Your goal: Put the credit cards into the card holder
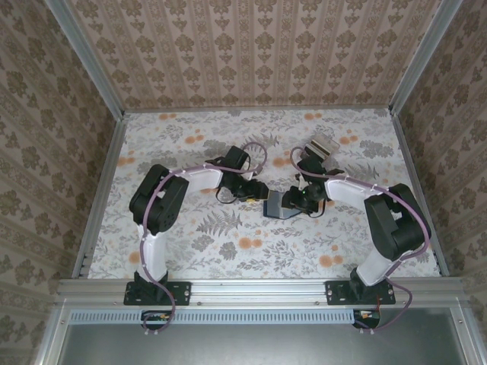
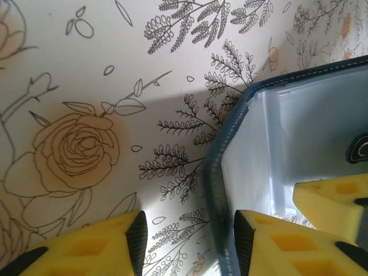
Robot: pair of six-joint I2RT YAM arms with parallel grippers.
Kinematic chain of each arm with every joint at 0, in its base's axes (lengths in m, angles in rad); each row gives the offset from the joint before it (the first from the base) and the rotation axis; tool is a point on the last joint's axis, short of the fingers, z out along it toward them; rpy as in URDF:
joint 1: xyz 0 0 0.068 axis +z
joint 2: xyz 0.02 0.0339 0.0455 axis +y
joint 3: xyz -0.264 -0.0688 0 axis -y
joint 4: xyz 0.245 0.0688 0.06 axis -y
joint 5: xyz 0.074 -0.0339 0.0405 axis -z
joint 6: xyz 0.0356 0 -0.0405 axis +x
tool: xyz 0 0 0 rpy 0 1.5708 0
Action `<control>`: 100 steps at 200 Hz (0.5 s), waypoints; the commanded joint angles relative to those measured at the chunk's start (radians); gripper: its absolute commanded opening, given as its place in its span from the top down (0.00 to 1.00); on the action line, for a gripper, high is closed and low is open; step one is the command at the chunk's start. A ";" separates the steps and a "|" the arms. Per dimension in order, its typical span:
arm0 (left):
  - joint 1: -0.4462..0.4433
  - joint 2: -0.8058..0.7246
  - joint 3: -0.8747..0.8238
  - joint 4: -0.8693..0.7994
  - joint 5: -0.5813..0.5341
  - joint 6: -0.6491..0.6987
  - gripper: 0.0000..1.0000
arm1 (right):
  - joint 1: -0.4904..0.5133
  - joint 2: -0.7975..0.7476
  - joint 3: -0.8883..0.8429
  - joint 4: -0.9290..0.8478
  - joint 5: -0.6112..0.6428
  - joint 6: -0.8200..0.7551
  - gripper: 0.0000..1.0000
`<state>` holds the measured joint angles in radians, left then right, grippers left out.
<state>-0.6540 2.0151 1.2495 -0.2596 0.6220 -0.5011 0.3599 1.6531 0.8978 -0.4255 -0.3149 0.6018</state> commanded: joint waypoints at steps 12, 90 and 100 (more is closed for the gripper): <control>-0.006 0.022 0.017 -0.075 -0.049 0.038 0.64 | -0.063 -0.112 -0.082 0.006 0.115 0.030 0.50; 0.009 -0.006 0.004 -0.060 -0.012 0.034 0.63 | -0.126 -0.234 -0.139 0.013 0.030 -0.027 0.46; 0.015 -0.027 -0.003 -0.049 -0.001 0.027 0.61 | -0.126 -0.240 -0.146 0.021 0.025 -0.035 0.45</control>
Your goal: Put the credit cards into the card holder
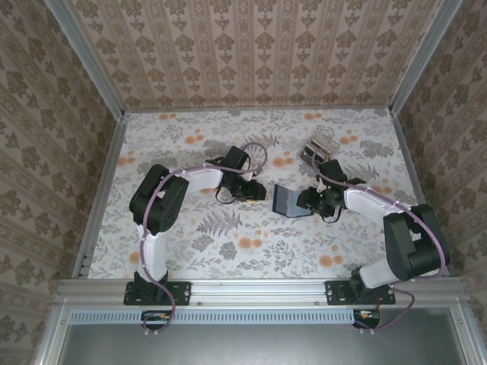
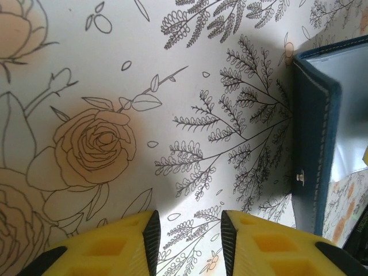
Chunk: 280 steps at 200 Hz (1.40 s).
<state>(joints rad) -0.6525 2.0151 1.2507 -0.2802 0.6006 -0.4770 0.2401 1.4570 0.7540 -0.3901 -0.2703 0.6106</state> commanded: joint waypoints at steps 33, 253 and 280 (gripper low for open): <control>0.025 -0.086 -0.039 0.044 0.072 -0.045 0.58 | -0.006 0.008 0.008 -0.020 -0.051 -0.073 0.41; -0.103 0.010 0.144 0.037 -0.026 -0.135 0.41 | -0.057 0.009 0.176 -0.040 0.031 -0.229 0.46; -0.126 0.015 0.148 0.062 -0.017 -0.150 0.44 | -0.084 -0.007 0.223 -0.057 0.108 -0.339 0.44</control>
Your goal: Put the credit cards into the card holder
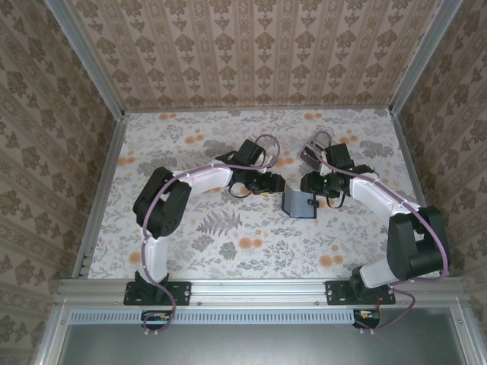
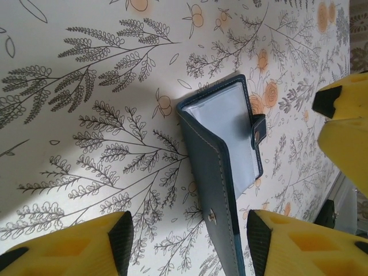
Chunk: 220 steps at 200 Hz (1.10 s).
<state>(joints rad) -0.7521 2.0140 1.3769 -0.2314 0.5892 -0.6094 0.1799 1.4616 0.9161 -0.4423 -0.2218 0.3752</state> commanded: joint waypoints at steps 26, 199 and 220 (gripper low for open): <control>-0.041 0.011 0.003 0.031 -0.011 -0.030 0.45 | -0.102 0.018 0.160 -0.040 0.088 -0.223 0.45; -0.046 -0.070 -0.180 0.063 0.028 -0.004 1.00 | -0.181 0.575 0.768 -0.236 0.076 -0.674 0.36; -0.041 -0.089 -0.192 0.035 0.027 0.012 1.00 | -0.181 0.634 0.822 -0.270 -0.045 -0.661 0.36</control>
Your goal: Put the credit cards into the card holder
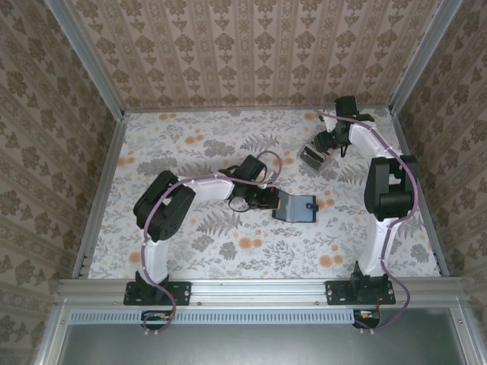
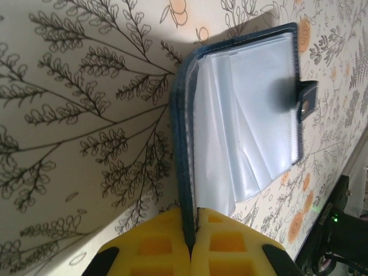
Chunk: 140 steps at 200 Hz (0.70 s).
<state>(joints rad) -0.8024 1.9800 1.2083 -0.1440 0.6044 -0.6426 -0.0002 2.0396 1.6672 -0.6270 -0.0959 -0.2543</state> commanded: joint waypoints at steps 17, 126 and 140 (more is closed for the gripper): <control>0.011 -0.089 -0.042 -0.074 -0.005 0.056 1.00 | -0.001 0.088 0.101 -0.103 -0.173 -0.022 0.36; 0.054 -0.198 -0.169 -0.110 -0.040 0.090 1.00 | -0.001 0.088 0.095 -0.188 -0.338 0.040 0.39; 0.066 -0.201 -0.176 -0.117 -0.035 0.092 1.00 | -0.001 0.055 0.054 -0.165 -0.363 0.079 0.38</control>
<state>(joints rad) -0.7567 1.8179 1.0531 -0.2260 0.5777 -0.5846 -0.0067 2.1662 1.7802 -0.7662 -0.3370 -0.2371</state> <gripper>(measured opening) 0.049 0.615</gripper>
